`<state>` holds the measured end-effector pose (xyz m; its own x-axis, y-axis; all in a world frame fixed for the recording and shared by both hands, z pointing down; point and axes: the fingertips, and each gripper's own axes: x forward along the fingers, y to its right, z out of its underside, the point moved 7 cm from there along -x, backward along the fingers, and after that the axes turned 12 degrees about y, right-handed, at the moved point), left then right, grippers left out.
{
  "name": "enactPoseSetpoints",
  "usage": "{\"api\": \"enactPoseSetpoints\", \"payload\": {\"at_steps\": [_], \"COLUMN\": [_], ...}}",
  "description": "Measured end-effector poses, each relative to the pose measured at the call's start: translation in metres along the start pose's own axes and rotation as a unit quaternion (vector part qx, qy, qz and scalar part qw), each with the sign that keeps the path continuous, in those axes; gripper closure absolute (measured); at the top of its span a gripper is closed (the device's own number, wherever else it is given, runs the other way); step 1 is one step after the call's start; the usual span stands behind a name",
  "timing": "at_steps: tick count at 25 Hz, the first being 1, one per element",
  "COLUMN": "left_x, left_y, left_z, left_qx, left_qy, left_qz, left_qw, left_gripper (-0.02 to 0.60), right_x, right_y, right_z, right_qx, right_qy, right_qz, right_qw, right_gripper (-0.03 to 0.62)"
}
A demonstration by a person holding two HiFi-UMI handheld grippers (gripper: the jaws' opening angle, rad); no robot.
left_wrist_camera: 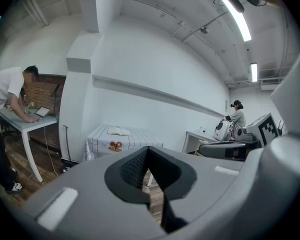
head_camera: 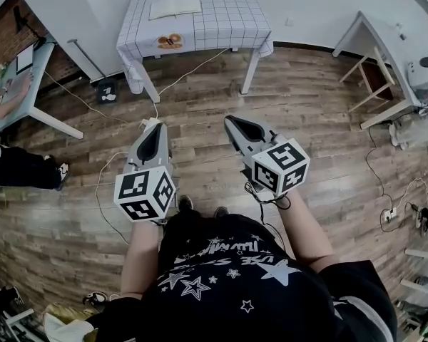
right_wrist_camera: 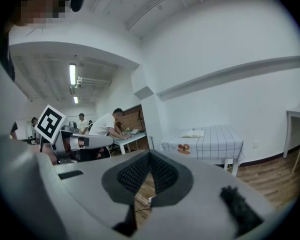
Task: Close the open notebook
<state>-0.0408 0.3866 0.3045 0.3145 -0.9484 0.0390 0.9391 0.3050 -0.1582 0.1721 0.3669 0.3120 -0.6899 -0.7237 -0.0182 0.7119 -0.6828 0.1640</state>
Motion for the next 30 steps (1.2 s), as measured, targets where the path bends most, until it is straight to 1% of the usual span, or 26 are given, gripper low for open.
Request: {"api": "enactPoseSetpoints", "payload": {"at_steps": [4, 8, 16, 21, 25, 30], "left_x": [-0.012, -0.024, -0.030, -0.020, -0.007, 0.019], "left_y": [0.010, 0.018, 0.022, 0.020, 0.012, -0.010], "left_z": [0.002, 0.005, 0.007, 0.006, 0.008, 0.011], "left_qx": [0.000, 0.002, 0.006, 0.022, 0.022, 0.019], "left_qy": [0.006, 0.007, 0.008, 0.013, 0.014, 0.012], "left_qz": [-0.014, -0.016, -0.023, -0.017, -0.011, -0.011], "left_qw": [0.9999, 0.9998, 0.9997, 0.9995, 0.9996, 0.9997], "left_gripper": [0.572, 0.572, 0.572, 0.572, 0.572, 0.572], "right_x": [-0.016, -0.027, -0.029, -0.023, -0.010, 0.017], "right_y": [0.003, 0.007, -0.001, 0.005, 0.014, 0.026], "right_z": [0.003, 0.005, 0.006, 0.005, 0.010, 0.009], "right_qx": [0.016, 0.031, 0.027, 0.025, 0.024, 0.022], "right_qy": [0.008, 0.021, 0.017, 0.019, 0.011, 0.009], "right_qz": [-0.001, 0.009, -0.005, 0.000, 0.005, 0.012], "right_qw": [1.000, 0.999, 0.999, 1.000, 1.000, 1.000], "right_gripper": [0.579, 0.579, 0.579, 0.579, 0.579, 0.579]}}
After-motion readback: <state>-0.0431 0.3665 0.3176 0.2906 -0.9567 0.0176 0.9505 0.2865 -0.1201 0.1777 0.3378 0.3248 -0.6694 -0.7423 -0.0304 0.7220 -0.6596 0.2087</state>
